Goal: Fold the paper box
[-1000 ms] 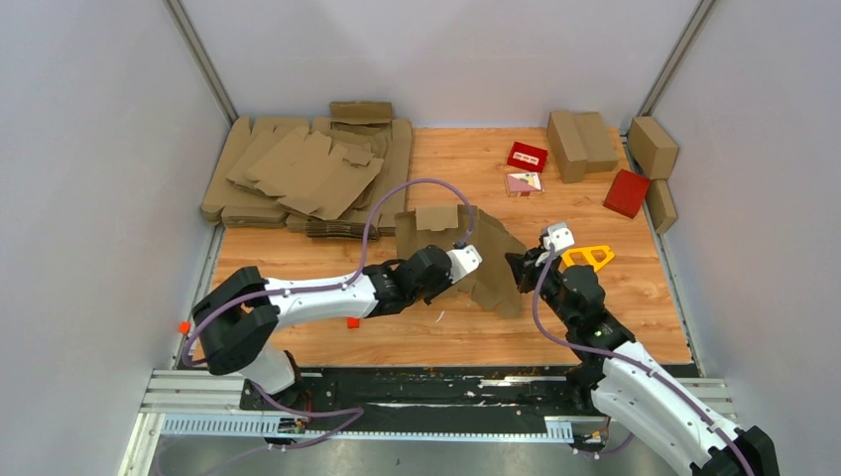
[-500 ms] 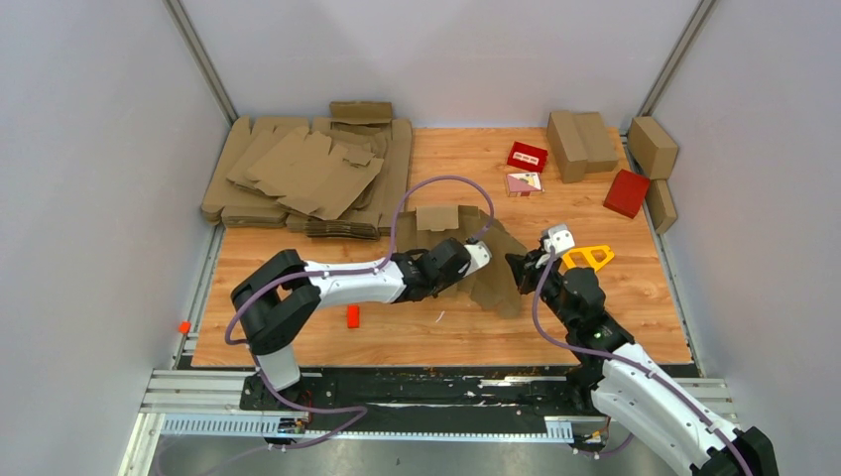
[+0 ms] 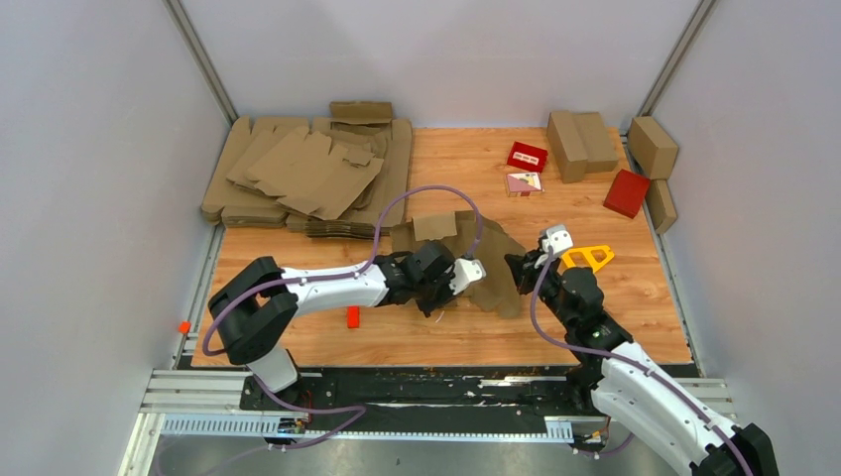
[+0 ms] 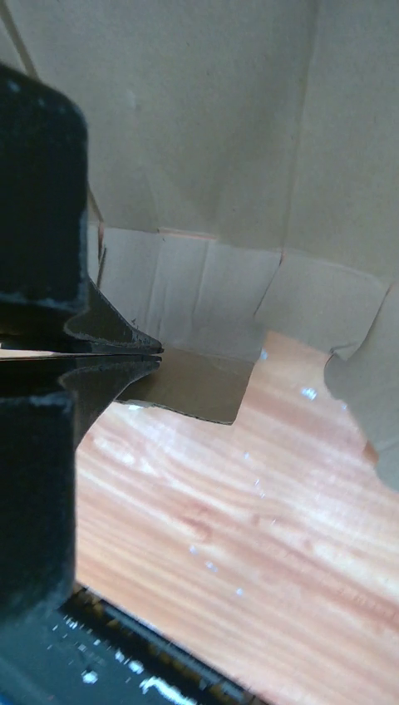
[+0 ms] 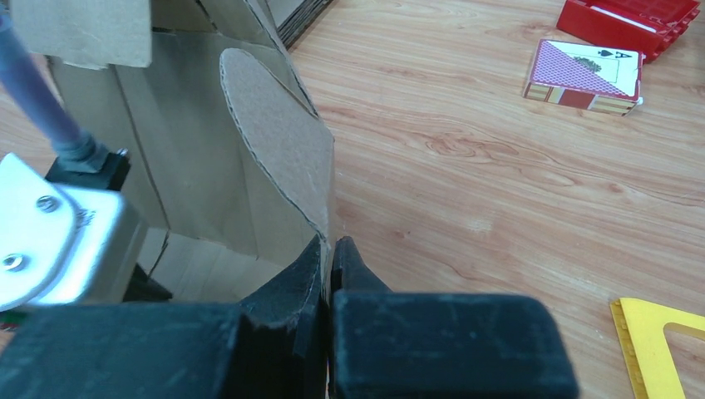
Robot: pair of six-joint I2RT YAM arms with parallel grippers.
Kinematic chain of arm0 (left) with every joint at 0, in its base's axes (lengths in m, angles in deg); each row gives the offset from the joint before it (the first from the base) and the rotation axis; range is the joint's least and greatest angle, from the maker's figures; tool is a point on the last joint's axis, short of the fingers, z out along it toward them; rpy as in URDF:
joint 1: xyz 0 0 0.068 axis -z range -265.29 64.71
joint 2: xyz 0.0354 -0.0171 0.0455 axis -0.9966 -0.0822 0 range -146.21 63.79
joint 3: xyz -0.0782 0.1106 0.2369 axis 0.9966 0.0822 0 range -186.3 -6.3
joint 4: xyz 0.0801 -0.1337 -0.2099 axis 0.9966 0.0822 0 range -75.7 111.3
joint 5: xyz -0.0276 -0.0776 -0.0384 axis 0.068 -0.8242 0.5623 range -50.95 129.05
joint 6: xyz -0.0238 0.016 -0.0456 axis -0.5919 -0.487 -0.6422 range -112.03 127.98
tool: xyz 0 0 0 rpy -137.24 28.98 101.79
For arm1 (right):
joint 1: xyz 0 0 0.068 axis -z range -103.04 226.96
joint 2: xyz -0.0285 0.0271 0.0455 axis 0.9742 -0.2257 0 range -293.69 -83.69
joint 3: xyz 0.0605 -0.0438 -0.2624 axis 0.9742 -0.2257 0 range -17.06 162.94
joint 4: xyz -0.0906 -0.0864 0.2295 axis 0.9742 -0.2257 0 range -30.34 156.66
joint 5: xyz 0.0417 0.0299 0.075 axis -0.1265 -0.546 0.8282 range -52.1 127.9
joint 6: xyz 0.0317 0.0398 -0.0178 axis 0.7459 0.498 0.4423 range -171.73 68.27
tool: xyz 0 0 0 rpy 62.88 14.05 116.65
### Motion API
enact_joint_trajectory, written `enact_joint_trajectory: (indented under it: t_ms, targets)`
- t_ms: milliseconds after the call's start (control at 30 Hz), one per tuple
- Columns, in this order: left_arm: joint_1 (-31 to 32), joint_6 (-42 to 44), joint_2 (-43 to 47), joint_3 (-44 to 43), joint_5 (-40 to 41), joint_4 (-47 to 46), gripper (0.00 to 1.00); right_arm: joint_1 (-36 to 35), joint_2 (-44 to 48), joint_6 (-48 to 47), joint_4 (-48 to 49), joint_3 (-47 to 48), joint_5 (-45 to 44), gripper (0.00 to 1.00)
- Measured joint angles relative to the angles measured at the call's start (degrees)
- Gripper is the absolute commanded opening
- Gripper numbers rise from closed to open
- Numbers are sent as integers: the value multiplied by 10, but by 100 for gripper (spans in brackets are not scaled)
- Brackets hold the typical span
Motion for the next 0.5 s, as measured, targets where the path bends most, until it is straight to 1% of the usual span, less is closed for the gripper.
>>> enact_joint_trajectory:
  t_ms: [167, 500]
  targets:
    - [0, -10, 18, 24, -46, -4, 0, 0, -5, 0, 0, 0, 0, 0]
    - [0, -33, 15, 56, -72, -30, 0, 0, -5, 0, 0, 0, 0, 0]
